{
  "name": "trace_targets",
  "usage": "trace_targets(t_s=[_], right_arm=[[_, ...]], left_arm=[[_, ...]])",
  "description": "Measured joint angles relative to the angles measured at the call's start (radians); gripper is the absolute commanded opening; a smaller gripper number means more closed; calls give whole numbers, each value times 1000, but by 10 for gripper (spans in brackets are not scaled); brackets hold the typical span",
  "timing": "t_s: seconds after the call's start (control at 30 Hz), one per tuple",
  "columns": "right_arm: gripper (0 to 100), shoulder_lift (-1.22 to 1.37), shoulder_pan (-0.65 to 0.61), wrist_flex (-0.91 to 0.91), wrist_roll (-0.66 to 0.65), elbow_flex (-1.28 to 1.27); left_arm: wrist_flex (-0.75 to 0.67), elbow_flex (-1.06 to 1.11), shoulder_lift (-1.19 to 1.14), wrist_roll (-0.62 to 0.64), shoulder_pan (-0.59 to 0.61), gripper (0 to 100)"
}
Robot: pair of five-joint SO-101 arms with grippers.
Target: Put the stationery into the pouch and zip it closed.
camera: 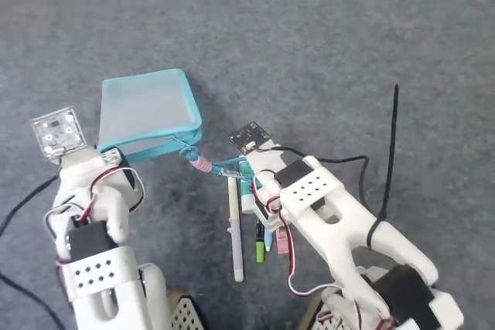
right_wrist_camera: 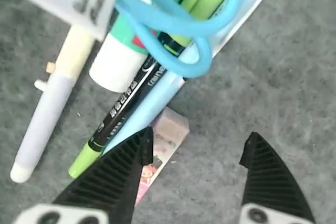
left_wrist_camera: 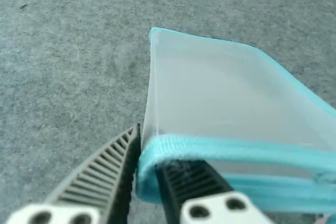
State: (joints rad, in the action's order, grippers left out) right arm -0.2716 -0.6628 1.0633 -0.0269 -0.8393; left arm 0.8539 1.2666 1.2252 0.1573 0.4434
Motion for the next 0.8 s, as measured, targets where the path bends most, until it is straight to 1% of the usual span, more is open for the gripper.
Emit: trace_targets(t_s=[0.17, 0.2, 0.33, 0.4, 0.47, 0.57, 0.67, 0.8], right_arm=[[255, 60, 2, -40, 3, -6], [232, 74, 6, -40, 3, -6], [83, 110, 6, -38, 3, -5], [28, 112, 6, -38, 3, -5], [6, 112, 8, -38, 3, -5], [7, 112, 17, -34, 3, 0], [7, 114, 87, 12, -26, 48], [7, 114, 244, 64, -46, 120]], left_arm=[[0, 0, 0, 0, 0, 12], [0, 0, 0, 0, 0, 12], [0, 0, 0, 0, 0, 12], [0, 0, 0, 0, 0, 12], [0, 0, 0, 0, -2, 12], [0, 0, 0, 0, -35, 12], [0, 0, 0, 0, -61, 12], [0, 0, 0, -3, -72, 12]])
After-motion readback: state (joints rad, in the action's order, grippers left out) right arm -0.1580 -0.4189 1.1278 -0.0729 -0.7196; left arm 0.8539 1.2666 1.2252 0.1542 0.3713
